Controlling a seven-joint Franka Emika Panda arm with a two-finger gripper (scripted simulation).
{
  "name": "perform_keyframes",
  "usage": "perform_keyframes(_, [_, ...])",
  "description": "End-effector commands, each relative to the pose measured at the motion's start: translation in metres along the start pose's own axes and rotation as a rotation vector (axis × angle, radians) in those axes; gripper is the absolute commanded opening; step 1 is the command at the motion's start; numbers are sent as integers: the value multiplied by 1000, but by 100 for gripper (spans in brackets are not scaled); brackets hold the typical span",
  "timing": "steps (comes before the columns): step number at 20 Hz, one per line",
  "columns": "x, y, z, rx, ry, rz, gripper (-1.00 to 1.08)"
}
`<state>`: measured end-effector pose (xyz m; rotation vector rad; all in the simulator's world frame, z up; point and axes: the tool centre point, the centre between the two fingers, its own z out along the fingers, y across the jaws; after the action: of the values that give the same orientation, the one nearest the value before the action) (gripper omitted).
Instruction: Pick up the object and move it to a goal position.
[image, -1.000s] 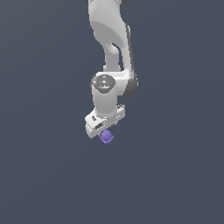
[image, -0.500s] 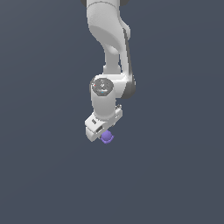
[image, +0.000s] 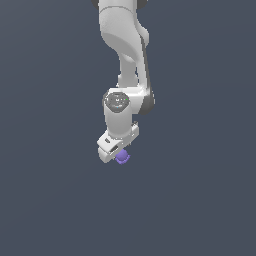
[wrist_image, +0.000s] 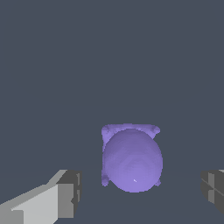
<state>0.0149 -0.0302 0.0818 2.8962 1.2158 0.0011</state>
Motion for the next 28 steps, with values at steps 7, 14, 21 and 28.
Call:
perform_keyframes(7, [-1, -1, 38, 1, -1, -4, 100])
perform_keyframes(14, [0, 0, 42, 1, 0, -4, -100])
perform_keyframes(21, [0, 0, 42, 1, 0, -4, -100])
perform_keyframes(28, [12, -3, 38, 0, 0, -4, -100])
